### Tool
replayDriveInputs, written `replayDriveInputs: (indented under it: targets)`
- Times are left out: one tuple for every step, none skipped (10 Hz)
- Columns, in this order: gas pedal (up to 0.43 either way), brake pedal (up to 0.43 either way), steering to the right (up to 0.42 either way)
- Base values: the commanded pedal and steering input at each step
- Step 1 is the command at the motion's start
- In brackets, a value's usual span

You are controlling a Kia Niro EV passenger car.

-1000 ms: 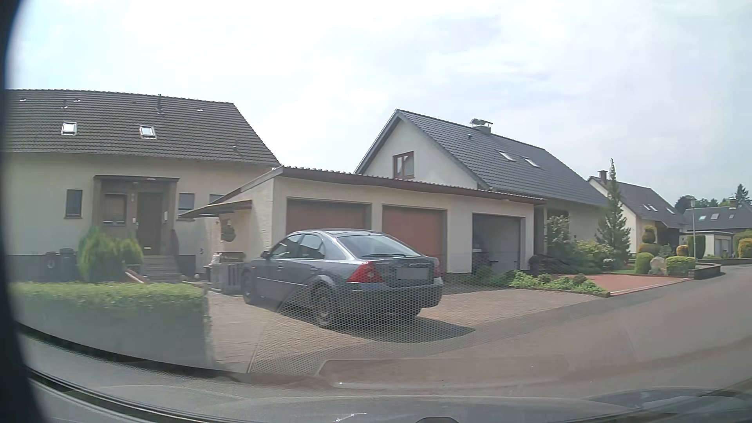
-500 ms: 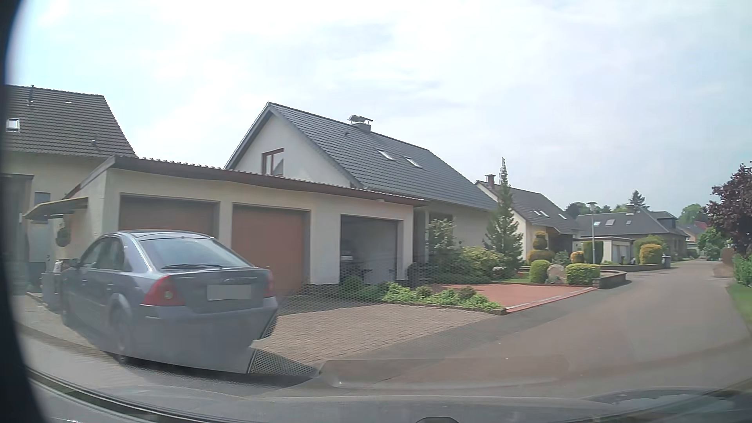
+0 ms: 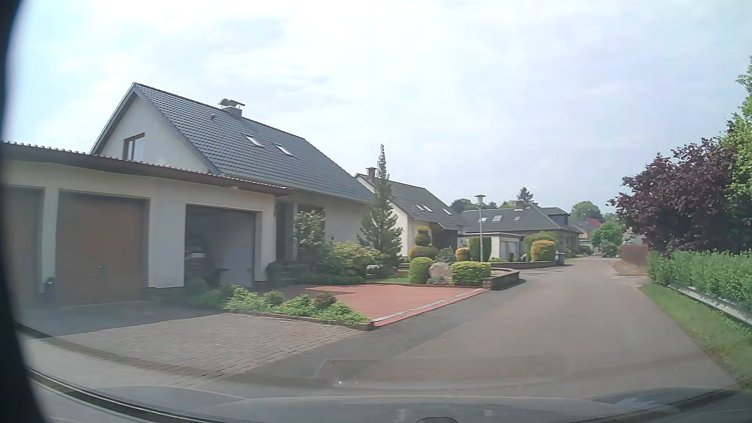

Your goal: Follow the waypoints while adhering to traffic rules and regulations

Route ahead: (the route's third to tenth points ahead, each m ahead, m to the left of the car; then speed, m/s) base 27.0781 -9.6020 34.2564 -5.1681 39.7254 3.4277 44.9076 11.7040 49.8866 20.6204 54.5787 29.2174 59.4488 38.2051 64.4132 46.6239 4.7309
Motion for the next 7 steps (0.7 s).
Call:
replayDriveInputs:
  targets:
    - [0.177, 0.0, 0.417]
    - [0.197, 0.0, 0.4]
    - [0.197, 0.0, 0.367]
    - [0.209, 0.0, 0.33]
    - [0.209, 0.0, 0.293]
    - [0.22, 0.0, 0.254]
    - [0.22, 0.0, 0.222]
